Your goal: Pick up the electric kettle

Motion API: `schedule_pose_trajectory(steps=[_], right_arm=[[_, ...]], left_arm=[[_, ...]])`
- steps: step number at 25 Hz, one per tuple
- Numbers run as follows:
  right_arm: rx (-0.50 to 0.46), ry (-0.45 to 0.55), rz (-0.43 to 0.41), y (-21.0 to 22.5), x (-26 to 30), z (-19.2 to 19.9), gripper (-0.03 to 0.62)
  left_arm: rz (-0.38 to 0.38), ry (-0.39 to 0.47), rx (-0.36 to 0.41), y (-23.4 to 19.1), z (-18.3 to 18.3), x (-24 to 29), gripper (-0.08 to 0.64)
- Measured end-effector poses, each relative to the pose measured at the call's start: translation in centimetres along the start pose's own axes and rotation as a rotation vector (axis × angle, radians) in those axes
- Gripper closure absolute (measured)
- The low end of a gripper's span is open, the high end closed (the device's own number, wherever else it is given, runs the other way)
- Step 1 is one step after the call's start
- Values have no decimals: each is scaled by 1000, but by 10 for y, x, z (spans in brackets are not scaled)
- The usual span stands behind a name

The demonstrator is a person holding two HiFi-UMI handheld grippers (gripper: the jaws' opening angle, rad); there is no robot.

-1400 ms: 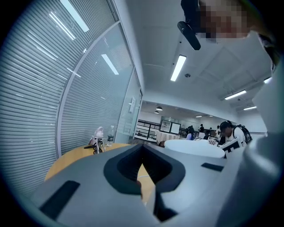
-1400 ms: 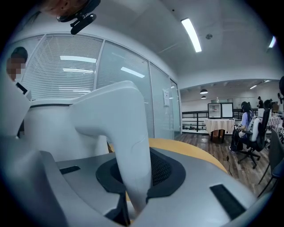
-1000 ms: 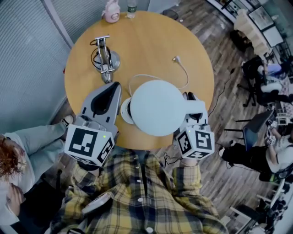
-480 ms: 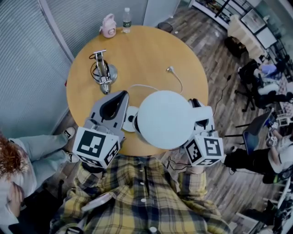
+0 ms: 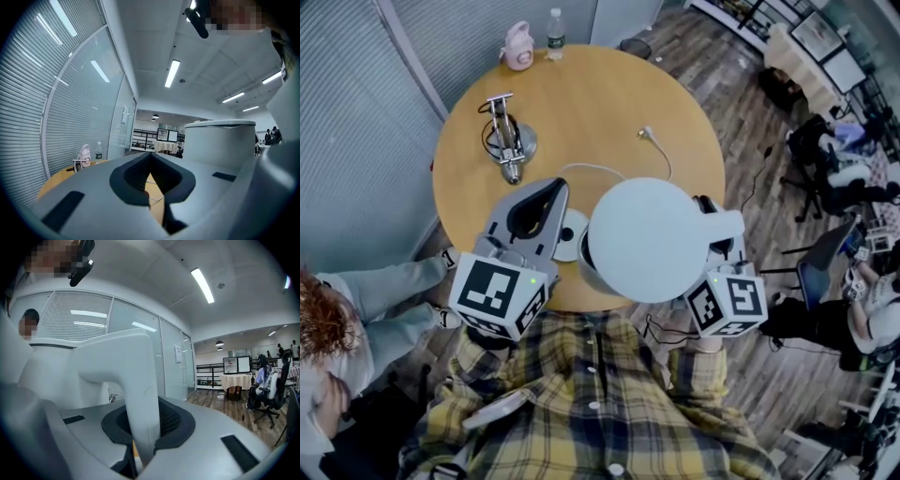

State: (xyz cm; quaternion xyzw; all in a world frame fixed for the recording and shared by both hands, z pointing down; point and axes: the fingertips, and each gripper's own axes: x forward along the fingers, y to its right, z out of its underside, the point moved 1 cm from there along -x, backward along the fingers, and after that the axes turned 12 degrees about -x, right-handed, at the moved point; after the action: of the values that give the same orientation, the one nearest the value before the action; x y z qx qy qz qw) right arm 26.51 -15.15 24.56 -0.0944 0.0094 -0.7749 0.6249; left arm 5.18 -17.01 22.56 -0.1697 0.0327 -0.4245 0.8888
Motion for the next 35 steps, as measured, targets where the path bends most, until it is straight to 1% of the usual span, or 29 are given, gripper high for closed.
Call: schedule_pose_trajectory(steps=[5, 10, 23, 35], right_arm=[[1, -8, -5, -4, 6, 4, 522], [-3, -15, -12, -3, 3, 2, 522], [-5, -24, -11, -6, 8, 6, 522], [7, -31, -4, -1, 7, 13, 521]], left_arm=[[-1, -1, -2, -8, 4, 1, 557], [-5, -10, -5, 0, 1, -1, 557], [-21, -7, -6, -9, 2, -3, 557], [-26, -6, -8, -7, 6, 0, 557]])
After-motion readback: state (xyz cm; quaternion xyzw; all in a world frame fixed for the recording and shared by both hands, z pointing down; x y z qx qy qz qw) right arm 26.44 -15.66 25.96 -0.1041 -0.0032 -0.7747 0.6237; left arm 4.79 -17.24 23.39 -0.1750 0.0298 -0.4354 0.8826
